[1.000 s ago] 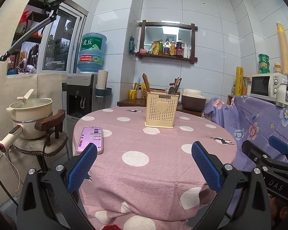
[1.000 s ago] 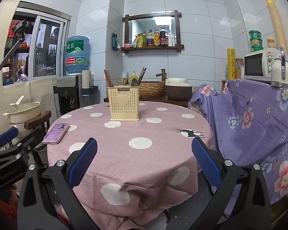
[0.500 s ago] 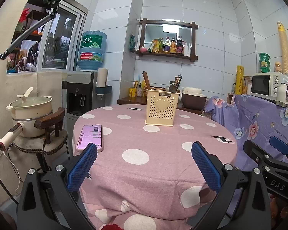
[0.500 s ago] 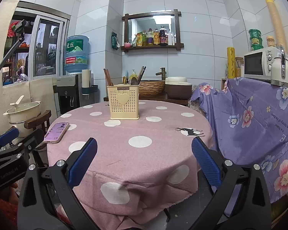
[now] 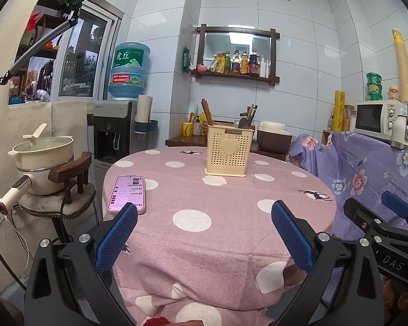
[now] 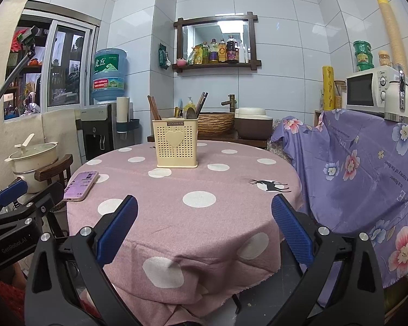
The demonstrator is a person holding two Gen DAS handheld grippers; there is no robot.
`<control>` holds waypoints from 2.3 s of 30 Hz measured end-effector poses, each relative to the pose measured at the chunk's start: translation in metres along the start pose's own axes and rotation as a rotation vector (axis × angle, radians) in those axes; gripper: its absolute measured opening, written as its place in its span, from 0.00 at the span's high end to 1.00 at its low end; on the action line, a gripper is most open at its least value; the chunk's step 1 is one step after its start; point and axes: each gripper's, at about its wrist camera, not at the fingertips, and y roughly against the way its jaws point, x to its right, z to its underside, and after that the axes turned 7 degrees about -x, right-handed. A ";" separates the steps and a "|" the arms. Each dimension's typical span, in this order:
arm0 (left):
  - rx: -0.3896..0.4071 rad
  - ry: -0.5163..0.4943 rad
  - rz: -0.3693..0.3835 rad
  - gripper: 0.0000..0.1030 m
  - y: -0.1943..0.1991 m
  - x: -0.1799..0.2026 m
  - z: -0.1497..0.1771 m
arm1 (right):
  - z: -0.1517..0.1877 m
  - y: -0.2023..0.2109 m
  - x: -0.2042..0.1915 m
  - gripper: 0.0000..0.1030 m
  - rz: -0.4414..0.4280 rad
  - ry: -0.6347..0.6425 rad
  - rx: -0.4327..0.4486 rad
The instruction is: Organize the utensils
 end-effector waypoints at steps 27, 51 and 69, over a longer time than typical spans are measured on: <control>-0.017 0.004 -0.008 0.05 -0.001 0.001 0.002 | 0.003 -0.003 0.001 0.06 -0.003 0.001 -0.015; -0.019 0.005 -0.008 0.05 -0.001 0.000 0.003 | 0.007 -0.006 0.001 0.06 -0.003 0.004 -0.022; -0.019 0.005 -0.009 0.05 -0.001 0.000 0.002 | 0.006 -0.006 0.002 0.06 -0.002 0.005 -0.025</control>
